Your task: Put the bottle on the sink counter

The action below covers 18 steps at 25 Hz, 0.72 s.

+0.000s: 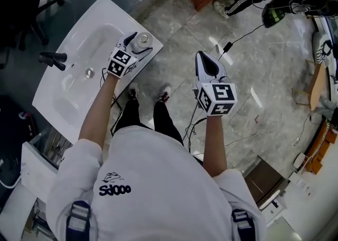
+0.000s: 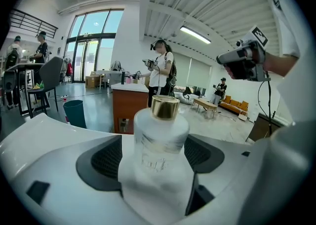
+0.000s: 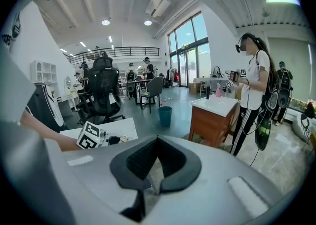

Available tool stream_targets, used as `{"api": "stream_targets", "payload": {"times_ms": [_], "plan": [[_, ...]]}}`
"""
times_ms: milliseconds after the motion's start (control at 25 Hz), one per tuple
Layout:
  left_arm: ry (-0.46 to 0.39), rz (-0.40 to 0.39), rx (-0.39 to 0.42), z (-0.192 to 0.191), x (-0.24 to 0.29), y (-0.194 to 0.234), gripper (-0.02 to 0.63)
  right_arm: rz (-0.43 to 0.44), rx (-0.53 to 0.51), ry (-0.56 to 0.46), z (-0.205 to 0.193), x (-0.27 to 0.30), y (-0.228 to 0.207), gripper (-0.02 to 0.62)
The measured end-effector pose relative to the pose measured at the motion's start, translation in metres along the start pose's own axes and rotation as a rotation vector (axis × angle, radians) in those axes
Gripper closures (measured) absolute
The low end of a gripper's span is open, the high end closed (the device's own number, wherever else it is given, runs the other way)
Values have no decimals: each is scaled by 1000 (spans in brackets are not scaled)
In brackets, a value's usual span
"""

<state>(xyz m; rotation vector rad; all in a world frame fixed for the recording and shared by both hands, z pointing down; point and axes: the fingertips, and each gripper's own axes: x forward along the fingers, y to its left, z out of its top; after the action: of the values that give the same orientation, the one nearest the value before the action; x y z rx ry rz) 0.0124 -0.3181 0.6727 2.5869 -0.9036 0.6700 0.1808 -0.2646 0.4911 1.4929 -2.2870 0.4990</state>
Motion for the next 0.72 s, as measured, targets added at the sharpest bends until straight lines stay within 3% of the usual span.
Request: {"api": "stream_targets", "payload": {"times_ms": [360, 600, 720], "plan": [[-17, 66, 41, 4, -60, 18, 230, 19, -32, -48, 24, -3, 3, 586], [-110, 95, 2, 36, -102, 31, 246, 15, -135, -82, 50, -6, 7, 586], [-216, 83, -37, 66, -126, 32, 275, 9, -172, -108, 64, -9, 9, 586]]}}
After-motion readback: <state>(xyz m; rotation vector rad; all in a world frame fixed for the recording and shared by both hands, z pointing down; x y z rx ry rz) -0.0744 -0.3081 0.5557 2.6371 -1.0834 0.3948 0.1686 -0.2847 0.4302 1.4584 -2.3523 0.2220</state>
